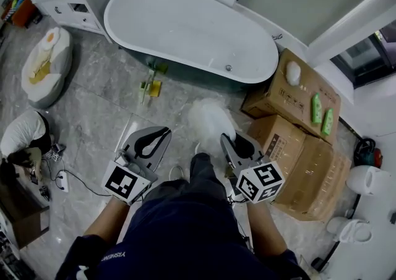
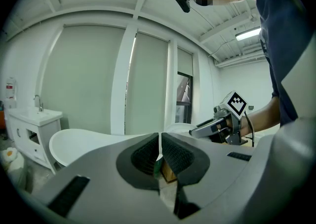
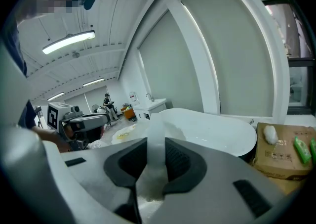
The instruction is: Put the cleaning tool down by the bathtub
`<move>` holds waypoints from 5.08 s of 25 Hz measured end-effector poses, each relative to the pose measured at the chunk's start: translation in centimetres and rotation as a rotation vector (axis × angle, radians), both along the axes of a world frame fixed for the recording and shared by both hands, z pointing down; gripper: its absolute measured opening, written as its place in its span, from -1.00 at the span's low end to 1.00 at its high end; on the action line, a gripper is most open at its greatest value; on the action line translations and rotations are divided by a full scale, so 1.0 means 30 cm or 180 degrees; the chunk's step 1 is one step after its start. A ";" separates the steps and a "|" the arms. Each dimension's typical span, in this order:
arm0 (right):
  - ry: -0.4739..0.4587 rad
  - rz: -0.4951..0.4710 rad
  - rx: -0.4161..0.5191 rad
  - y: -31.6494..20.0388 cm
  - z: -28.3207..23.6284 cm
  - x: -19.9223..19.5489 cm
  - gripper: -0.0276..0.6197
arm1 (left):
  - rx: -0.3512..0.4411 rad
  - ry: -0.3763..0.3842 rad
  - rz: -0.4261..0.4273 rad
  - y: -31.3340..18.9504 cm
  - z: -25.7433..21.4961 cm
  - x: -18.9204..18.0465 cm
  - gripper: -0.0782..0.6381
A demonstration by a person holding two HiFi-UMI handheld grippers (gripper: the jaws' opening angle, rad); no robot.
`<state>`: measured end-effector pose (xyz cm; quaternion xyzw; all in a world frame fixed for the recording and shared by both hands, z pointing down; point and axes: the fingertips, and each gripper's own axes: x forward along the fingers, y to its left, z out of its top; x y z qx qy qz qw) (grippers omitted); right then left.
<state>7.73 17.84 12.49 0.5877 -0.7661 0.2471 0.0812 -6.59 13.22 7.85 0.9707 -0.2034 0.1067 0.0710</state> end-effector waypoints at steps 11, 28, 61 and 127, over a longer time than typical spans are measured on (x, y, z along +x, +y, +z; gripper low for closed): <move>0.0011 -0.0425 -0.0218 -0.284 0.167 0.179 -0.64 | -0.0172 -0.0207 -0.0415 -0.239 0.109 0.173 -0.66; 0.0010 -0.0888 -0.0606 -0.655 0.568 0.321 -0.65 | -0.0456 -0.0620 -0.0849 -0.528 0.452 0.276 -0.66; 0.0582 -0.1306 -0.1104 -0.969 2.103 0.115 -0.65 | -0.0649 -0.1008 -0.0479 -0.809 1.925 0.060 -0.66; 0.1327 -0.1786 -0.1421 -0.908 3.150 0.132 -0.57 | -0.0784 -0.1326 0.0070 -0.854 2.667 0.053 -0.66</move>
